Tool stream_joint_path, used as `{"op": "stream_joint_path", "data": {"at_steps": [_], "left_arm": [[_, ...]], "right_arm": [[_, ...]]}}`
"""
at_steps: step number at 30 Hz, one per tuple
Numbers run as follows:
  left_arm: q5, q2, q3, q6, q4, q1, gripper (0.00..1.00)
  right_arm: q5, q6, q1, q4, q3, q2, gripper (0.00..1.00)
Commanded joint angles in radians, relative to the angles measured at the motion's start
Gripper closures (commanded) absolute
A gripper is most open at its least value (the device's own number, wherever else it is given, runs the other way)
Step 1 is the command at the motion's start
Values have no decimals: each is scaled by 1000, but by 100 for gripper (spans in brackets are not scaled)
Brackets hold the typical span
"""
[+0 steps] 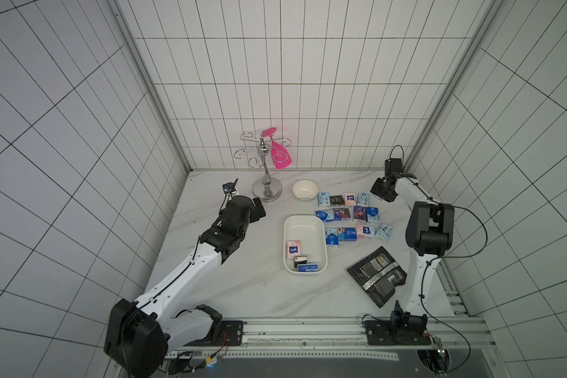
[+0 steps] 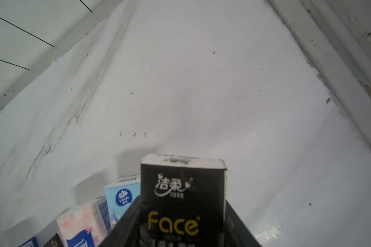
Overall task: Take the pocket tissues out of the storage box
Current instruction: Place the pocket tissues at the center of the board.
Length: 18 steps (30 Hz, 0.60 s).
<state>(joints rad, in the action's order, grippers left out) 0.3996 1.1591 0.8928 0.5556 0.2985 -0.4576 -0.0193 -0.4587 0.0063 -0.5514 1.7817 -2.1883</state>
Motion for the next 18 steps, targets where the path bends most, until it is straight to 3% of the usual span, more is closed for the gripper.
{"op": "stream_joint_path", "data": {"at_steps": [1, 11, 18], "left_arm": [[7, 5, 16, -20, -4, -4, 1], [13, 4, 15, -21, -4, -4, 1], [12, 1, 14, -20, -2, -4, 2]], "right_arm": [[10, 0, -6, -59, 39, -36, 48], [11, 1, -6, -67, 29, -82, 46], [1, 4, -6, -59, 5, -52, 38]]}}
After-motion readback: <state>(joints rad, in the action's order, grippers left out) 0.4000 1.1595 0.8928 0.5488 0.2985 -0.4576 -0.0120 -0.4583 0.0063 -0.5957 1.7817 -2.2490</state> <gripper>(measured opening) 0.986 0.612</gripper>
